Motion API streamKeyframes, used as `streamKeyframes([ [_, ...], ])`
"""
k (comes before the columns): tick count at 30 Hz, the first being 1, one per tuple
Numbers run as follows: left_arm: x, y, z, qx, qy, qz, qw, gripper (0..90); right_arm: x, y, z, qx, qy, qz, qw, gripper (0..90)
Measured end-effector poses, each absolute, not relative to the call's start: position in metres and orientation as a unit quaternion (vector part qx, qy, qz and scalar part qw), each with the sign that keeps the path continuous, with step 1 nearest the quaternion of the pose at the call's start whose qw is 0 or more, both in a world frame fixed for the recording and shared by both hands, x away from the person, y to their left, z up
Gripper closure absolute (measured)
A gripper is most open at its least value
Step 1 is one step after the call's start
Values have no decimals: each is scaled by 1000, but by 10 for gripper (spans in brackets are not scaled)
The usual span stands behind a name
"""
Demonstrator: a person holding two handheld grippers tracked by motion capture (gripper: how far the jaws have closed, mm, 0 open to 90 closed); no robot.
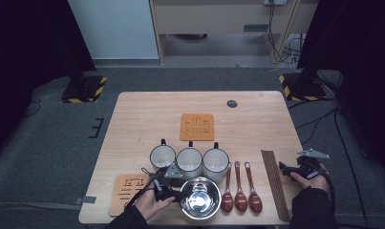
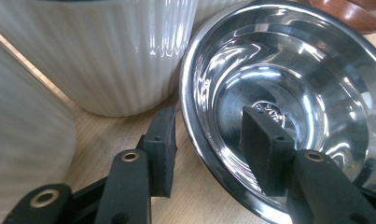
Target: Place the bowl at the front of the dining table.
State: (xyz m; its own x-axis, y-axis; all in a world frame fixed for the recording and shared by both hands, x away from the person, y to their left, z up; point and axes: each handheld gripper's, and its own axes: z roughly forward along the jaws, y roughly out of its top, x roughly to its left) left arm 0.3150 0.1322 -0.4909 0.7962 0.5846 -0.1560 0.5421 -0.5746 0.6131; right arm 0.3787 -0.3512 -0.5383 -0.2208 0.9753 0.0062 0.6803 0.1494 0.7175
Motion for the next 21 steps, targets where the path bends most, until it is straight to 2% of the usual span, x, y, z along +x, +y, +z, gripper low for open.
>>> streamKeyframes([
  [10, 320, 128, -496, 889, 319, 30, 326, 603, 379, -351, -538, 574, 721, 306, 239, 59],
  [21, 321, 123, -499, 889, 332, 22, 314, 693, 379, -351, -539, 574, 721, 306, 240, 56],
])
